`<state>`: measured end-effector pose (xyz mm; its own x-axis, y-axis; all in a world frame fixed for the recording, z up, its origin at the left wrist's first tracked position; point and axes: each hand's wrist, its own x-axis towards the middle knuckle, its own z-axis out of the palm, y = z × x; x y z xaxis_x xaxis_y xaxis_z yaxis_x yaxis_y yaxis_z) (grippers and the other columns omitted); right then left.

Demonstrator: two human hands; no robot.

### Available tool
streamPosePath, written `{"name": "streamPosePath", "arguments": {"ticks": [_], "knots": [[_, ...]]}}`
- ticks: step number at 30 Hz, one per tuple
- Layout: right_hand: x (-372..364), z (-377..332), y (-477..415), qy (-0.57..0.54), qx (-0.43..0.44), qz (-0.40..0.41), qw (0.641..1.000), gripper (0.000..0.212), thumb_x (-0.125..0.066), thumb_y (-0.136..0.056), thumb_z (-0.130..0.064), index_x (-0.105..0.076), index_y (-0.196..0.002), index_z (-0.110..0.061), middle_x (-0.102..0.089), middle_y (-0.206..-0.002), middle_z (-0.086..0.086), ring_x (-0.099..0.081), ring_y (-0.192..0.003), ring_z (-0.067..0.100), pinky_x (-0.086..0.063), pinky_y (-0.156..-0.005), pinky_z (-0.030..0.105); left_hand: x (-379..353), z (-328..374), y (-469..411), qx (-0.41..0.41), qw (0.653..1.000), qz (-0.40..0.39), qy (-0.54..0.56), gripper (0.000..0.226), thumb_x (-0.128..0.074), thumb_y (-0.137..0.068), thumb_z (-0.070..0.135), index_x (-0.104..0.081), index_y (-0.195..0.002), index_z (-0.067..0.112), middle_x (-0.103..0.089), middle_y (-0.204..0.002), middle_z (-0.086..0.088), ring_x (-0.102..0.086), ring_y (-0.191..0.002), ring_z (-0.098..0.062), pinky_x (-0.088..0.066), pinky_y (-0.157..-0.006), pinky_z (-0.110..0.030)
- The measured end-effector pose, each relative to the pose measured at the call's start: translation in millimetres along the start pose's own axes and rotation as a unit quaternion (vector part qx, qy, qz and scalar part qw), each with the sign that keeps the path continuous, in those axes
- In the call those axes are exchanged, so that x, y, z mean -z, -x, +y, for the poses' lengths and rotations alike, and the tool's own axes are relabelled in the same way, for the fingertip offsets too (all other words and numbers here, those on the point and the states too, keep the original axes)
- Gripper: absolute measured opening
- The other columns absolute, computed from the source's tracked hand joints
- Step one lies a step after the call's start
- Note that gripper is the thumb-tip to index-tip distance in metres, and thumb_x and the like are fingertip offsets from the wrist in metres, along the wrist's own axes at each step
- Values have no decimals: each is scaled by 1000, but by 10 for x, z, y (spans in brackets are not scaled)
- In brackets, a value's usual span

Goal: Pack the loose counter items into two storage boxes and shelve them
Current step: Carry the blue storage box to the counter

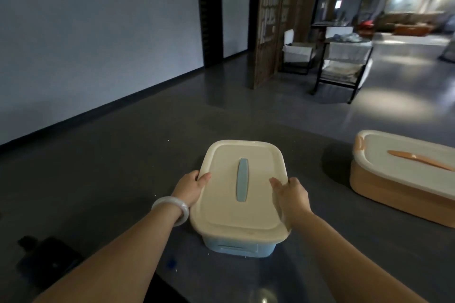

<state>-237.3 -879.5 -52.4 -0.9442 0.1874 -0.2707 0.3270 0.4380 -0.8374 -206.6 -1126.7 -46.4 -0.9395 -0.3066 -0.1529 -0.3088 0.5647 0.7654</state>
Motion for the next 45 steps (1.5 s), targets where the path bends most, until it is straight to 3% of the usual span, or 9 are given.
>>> {"name": "streamPosePath", "arguments": {"ticks": [4,10,15,19,22,24,30,40,45], "knots": [[-123,-69,69,-13,-24,47,999,43,-52,-92,-51,-45,-117,-16,-58,-94,1,-61,-82,20,-55,-72,38,79,-30,-294,-33,999,-35,5,38,-51,-99,40,-64,-97,5,-66,-83,-4,-61,-75,-19,-41,-61,-28],[-177,-53,197,-26,-47,99,994,45,-51,-94,-49,-47,-118,-11,-57,-91,2,-58,-79,18,-46,-64,33,74,7,-460,-63,994,-90,13,33,-48,-99,43,-60,-89,15,-63,-77,1,-59,-66,-12,-38,-55,-25],[-169,-67,200,-36,-64,112,991,46,-51,-92,-52,-47,-118,-15,-59,-94,3,-61,-82,20,-53,-68,37,55,38,-552,-73,991,-109,11,35,-47,-99,46,-56,-89,13,-61,-80,-2,-58,-69,-15,-39,-57,-28],[-144,-76,212,-18,-68,96,993,47,-50,-94,-51,-46,-120,-12,-57,-92,3,-58,-77,18,-39,-53,28,67,20,-593,-55,988,-139,27,34,-48,-98,47,-51,-116,18,-62,-103,2,-61,-87,-15,-47,-71,-30],[-104,-63,218,-26,-81,80,993,50,-52,-92,-53,-47,-120,-12,-59,-94,4,-59,-79,19,-40,-54,30,122,1,-605,-37,984,-157,80,56,-54,-96,45,-37,-145,26,-58,-129,-1,-61,-108,-20,-50,-96,-43],[-77,-32,221,-45,-81,75,993,50,-56,-91,-51,-45,-125,-16,-59,-98,3,-60,-83,20,-47,-61,33,146,17,-562,-41,980,-167,99,64,-55,-96,41,-25,-153,31,-52,-139,0,-58,-114,-19,-47,-101,-43],[-174,-17,288,-93,-39,32,994,53,-50,-98,-35,-26,-145,-28,-55,-108,-1,-59,-93,19,-49,-71,34,69,-23,-382,-82,974,-178,115,64,-44,-103,34,-9,-156,32,-37,-151,5,-45,-128,-12,-35,-101,-25],[-115,-127,303,-121,-16,27,992,47,-50,-99,-31,-29,-141,-31,-56,-112,0,-60,-94,19,-51,-67,32,84,46,-377,-81,979,-161,100,65,-43,-103,36,-6,-156,32,-35,-154,3,-43,-122,-8,-35,-98,-26],[-65,-193,380,-123,9,58,991,52,-52,-97,-32,-29,-144,-31,-57,-111,-1,-60,-93,17,-51,-71,34,155,179,-327,-100,977,-146,115,64,-42,-104,32,-6,-156,32,-27,-158,4,-36,-138,-16,-31,-102,-26]]}}
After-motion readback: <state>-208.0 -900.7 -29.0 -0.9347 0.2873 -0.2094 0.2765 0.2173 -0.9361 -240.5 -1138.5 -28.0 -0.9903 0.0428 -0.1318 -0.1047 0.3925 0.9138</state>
